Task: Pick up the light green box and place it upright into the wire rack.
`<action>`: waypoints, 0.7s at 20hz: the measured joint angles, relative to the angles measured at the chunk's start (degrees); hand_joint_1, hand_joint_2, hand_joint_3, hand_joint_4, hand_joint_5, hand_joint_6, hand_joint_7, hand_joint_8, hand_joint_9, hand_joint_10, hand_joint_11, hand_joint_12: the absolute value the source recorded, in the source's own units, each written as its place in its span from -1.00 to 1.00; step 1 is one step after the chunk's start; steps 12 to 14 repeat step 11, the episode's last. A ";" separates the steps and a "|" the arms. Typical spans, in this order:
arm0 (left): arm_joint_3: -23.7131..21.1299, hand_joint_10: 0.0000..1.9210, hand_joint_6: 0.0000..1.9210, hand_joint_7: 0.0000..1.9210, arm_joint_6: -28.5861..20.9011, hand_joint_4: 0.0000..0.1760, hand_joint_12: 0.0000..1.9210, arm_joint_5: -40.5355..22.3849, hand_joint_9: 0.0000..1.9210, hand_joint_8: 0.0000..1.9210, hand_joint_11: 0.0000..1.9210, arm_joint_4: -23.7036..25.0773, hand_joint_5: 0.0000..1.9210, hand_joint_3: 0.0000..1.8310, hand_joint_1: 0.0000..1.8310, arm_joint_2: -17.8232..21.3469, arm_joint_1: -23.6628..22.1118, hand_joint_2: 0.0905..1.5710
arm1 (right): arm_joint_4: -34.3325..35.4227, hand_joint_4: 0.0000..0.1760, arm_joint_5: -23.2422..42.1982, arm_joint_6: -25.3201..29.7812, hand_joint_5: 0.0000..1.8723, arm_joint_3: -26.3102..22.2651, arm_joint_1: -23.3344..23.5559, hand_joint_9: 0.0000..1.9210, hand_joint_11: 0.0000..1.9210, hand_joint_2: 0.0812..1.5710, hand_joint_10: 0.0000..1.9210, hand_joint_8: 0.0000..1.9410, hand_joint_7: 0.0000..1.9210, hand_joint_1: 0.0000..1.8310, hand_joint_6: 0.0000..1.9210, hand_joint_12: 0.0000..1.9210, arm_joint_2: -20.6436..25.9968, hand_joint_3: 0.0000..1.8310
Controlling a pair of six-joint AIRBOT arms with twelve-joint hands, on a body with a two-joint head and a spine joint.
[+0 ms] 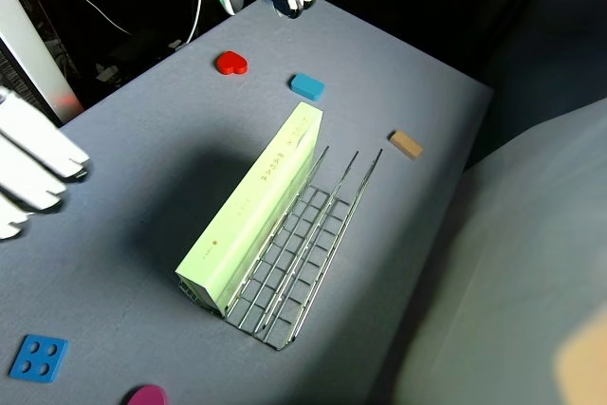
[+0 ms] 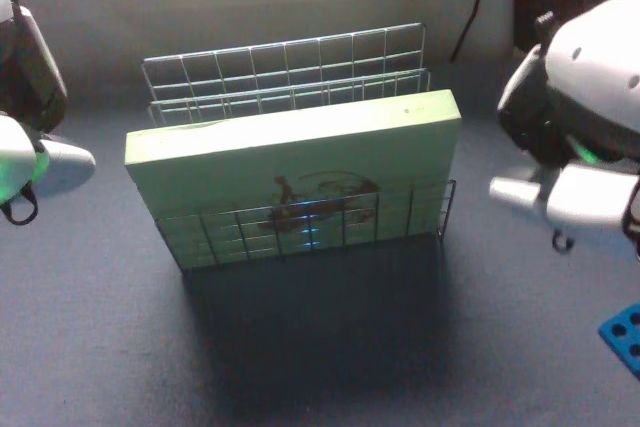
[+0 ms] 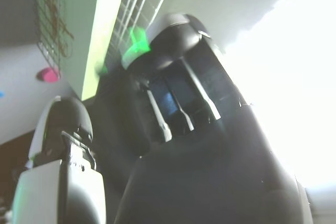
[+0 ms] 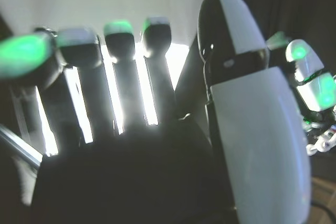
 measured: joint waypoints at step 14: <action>-0.24 1.00 1.00 0.49 -0.20 -0.88 1.00 0.68 0.55 1.00 0.67 0.24 0.31 -1.00 -0.10 0.00 -0.61 0.69 | -0.72 1.00 3.65 0.35 0.30 0.04 -2.16 0.64 0.87 0.89 1.00 1.00 0.44 -0.31 1.00 1.00 0.00 -1.00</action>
